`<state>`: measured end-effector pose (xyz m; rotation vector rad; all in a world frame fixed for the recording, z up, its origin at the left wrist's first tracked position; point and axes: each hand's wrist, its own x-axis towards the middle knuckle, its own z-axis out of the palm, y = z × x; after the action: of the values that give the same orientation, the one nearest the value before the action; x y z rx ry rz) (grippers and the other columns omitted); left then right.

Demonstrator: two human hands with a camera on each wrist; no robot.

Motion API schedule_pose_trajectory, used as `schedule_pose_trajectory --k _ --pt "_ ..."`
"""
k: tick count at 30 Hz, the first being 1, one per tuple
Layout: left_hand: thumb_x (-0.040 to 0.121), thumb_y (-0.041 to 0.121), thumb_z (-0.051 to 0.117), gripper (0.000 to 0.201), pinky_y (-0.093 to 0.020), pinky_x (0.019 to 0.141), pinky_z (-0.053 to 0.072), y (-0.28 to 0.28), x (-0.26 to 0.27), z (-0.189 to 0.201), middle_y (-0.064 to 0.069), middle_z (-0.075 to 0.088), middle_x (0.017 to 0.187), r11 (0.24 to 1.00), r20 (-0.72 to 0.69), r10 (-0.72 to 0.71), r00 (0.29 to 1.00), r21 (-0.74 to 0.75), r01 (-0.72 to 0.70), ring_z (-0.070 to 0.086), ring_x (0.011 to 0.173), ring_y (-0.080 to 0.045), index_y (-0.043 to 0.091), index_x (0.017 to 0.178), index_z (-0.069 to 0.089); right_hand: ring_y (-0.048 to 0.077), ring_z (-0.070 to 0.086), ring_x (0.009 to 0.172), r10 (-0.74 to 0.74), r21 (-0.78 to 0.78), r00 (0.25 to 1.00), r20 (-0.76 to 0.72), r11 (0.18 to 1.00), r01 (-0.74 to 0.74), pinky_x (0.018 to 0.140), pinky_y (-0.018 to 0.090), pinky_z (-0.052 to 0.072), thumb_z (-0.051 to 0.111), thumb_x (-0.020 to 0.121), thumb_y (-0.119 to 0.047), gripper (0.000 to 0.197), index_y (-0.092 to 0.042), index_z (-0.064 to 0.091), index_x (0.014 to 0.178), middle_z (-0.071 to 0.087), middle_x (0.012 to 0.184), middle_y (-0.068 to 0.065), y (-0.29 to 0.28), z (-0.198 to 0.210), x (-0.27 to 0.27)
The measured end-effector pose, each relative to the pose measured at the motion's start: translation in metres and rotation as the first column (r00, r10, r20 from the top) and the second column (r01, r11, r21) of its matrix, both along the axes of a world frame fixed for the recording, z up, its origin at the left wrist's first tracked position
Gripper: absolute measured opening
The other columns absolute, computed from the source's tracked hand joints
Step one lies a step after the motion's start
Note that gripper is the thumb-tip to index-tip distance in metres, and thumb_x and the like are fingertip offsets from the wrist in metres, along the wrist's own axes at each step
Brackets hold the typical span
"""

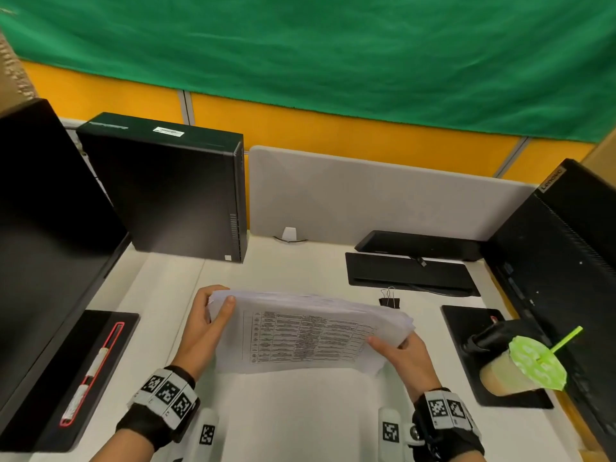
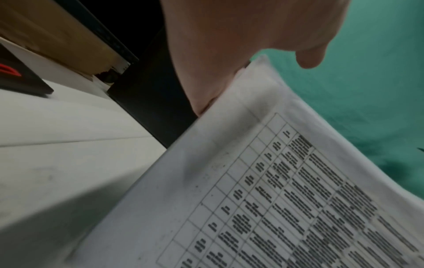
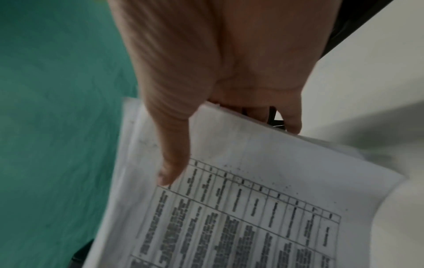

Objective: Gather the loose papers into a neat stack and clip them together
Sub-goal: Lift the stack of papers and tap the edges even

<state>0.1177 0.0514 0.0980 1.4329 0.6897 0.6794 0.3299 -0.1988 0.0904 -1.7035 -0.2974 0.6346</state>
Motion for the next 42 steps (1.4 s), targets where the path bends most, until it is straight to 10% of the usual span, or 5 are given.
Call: schedule_pose_trajectory --k 7,11,19,26,42 --pt "0.078 0.046 0.056 0.031 -0.025 0.077 0.043 0.01 0.017 0.007 0.002 0.058 0.088 0.981 0.025 0.17 0.985 0.094 -0.171 0.053 0.082 -0.009 0.017 0.091 0.057 0.014 0.062 0.099 -0.031 0.077 0.999 0.014 0.997 0.029 0.076 0.025 0.049 0.059 0.046 -0.086 0.089 -0.023 0.06 0.11 0.067 0.106 -0.001 -0.001 0.019 -0.006" --pt "0.089 0.013 0.058 0.008 -0.022 0.071 0.041 0.005 0.02 0.005 0.007 0.057 0.091 0.971 -0.006 0.225 0.974 0.089 -0.224 0.052 0.084 -0.01 0.015 0.097 0.054 0.025 0.06 0.098 -0.113 0.061 0.994 0.002 0.992 0.113 0.088 0.038 0.046 0.044 0.083 -0.066 0.053 -0.019 0.063 0.101 0.065 0.102 0.005 0.004 0.014 -0.007" --pt "0.045 0.078 0.069 0.092 -0.023 0.081 0.048 0.008 -0.003 -0.027 0.007 0.065 0.112 0.995 -0.126 -0.069 0.99 -0.076 0.06 0.062 0.101 -0.006 0.029 0.121 0.05 0.023 0.063 0.099 -0.015 0.03 0.995 0.097 0.999 0.012 0.075 0.025 0.048 0.048 0.091 -0.05 0.038 -0.02 0.058 0.112 0.065 0.106 0.0 -0.005 0.005 0.003" --pt "0.089 0.024 0.058 0.03 -0.04 0.091 0.052 0.008 0.002 -0.03 -0.003 0.073 0.109 0.986 -0.194 -0.117 0.974 -0.136 0.092 0.067 0.105 -0.022 0.018 0.118 0.059 0.021 0.061 0.112 0.138 -0.091 0.99 0.0 0.986 -0.138 0.08 0.026 0.052 0.066 0.084 -0.009 0.046 -0.028 0.051 0.122 0.066 0.114 0.0 -0.007 -0.007 0.001" --pt "0.081 0.05 0.06 0.042 -0.027 0.085 0.042 0.016 0.012 0.001 0.005 0.06 0.106 0.991 0.003 0.122 0.993 -0.047 -0.121 0.054 0.098 -0.013 0.017 0.107 0.06 0.021 0.057 0.101 -0.115 0.125 0.992 -0.045 0.985 0.12 0.074 0.027 0.044 0.046 0.096 -0.032 0.028 -0.017 0.051 0.119 0.06 0.108 0.003 0.021 0.011 -0.008"
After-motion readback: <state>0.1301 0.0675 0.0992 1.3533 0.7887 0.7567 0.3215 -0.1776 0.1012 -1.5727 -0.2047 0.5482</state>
